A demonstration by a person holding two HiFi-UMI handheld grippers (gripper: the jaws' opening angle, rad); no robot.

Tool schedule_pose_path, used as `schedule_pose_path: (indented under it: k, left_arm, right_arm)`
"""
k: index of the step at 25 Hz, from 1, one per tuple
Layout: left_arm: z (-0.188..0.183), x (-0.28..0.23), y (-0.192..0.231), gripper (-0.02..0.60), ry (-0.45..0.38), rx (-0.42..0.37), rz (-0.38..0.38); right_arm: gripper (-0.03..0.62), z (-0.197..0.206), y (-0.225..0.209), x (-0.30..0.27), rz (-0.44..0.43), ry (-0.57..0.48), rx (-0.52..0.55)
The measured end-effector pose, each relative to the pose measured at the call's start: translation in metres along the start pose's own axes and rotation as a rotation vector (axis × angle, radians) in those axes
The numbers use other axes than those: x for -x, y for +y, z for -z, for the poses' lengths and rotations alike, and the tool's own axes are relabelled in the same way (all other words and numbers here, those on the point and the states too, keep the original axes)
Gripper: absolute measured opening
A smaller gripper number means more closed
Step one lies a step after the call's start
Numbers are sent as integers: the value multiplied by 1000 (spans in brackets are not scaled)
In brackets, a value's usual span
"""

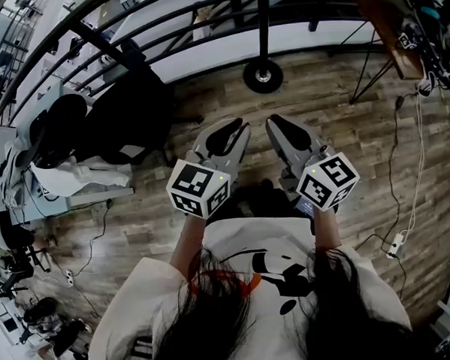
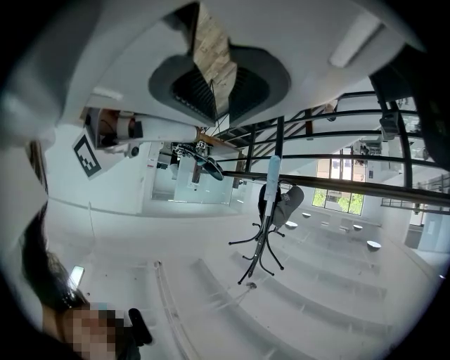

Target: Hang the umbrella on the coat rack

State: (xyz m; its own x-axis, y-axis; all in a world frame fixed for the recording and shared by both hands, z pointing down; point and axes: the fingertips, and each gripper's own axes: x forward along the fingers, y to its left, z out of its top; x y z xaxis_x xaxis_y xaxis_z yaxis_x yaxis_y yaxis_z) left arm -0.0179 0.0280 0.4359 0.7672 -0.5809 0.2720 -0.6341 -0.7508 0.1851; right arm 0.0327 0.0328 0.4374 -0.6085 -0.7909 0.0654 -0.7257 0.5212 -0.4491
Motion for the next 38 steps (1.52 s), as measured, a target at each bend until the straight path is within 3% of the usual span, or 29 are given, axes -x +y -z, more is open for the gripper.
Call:
schedule_pose_path:
  k: [19,38]
  left_arm:
    - [8,98,45,54,-46,37,58]
    - [2,101,44,54,-76,29,124]
  right_arm:
    - [17,32,87,-43,88,27,73]
    - [18,23,81,-29,180,8,126]
